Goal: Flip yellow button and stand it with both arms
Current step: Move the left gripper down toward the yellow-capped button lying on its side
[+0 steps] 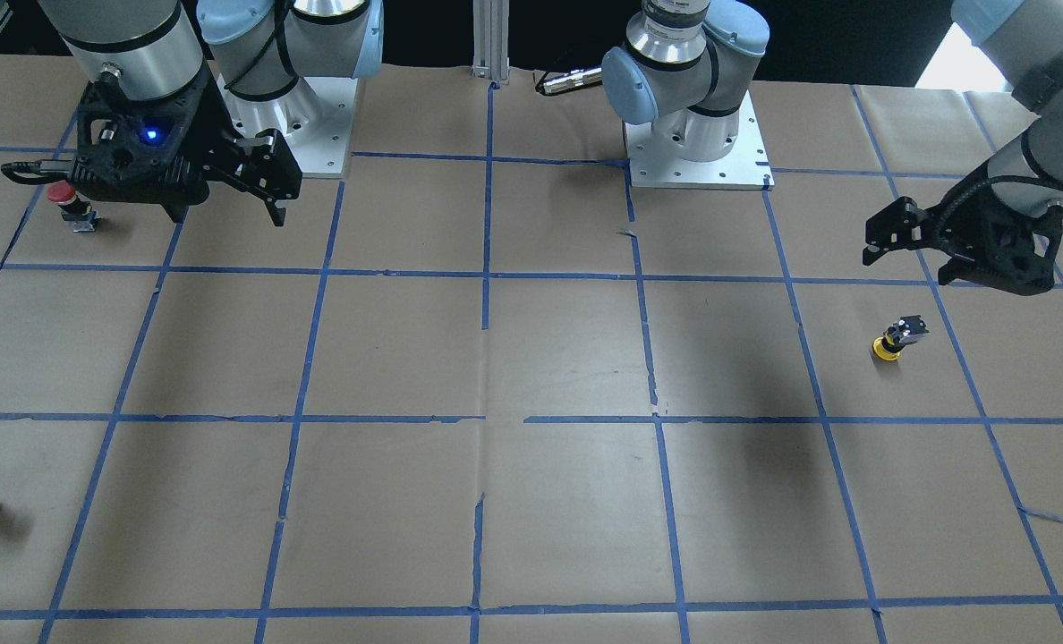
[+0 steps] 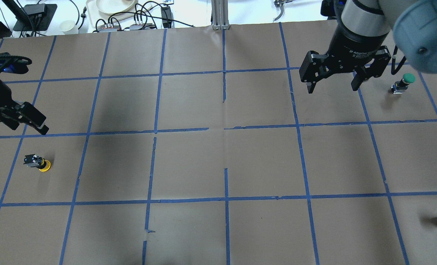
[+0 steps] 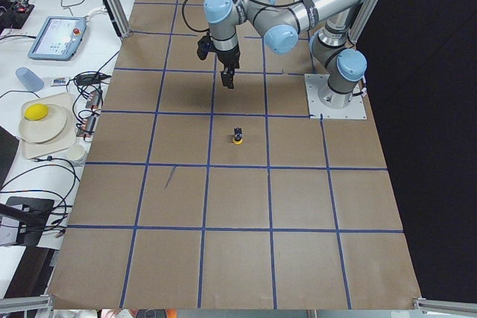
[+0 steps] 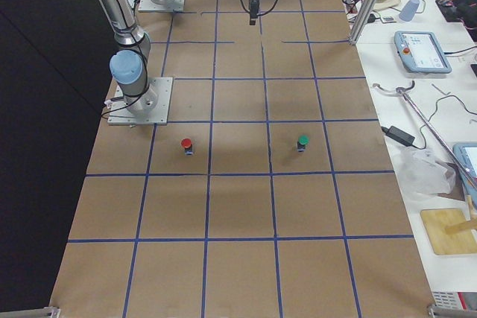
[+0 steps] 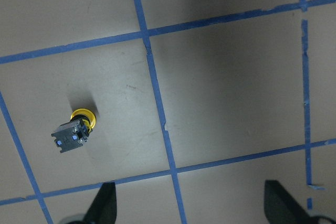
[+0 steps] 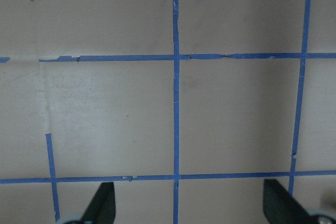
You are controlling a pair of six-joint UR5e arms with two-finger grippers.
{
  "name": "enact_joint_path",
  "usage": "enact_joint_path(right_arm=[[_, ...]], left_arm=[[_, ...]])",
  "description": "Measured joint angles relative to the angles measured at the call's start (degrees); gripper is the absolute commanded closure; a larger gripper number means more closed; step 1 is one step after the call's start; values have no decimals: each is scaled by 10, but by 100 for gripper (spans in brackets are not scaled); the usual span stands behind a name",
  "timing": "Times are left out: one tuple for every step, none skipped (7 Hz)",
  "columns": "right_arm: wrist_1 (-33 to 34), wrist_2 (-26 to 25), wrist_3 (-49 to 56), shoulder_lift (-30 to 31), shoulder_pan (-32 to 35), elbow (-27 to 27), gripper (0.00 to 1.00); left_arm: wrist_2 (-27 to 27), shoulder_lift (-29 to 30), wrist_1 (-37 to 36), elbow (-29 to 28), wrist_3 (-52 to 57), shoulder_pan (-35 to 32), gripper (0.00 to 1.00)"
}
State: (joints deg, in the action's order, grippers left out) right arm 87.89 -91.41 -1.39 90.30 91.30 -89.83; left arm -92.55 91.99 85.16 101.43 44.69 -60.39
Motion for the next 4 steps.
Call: enact_joint_path(right_arm=[[0,0,0,0,0,0,0],[0,1,0,-1,0,0,0],[0,1,1,-1,-1,0,0],[0,1,1,-1,-1,0,0]], left_arm=[[1,3,-22,16,48,17,0],[2,6,-57,37,103,34,0],[2,10,-107,64,168,48,1],[3,18,-168,96,227,65,1]])
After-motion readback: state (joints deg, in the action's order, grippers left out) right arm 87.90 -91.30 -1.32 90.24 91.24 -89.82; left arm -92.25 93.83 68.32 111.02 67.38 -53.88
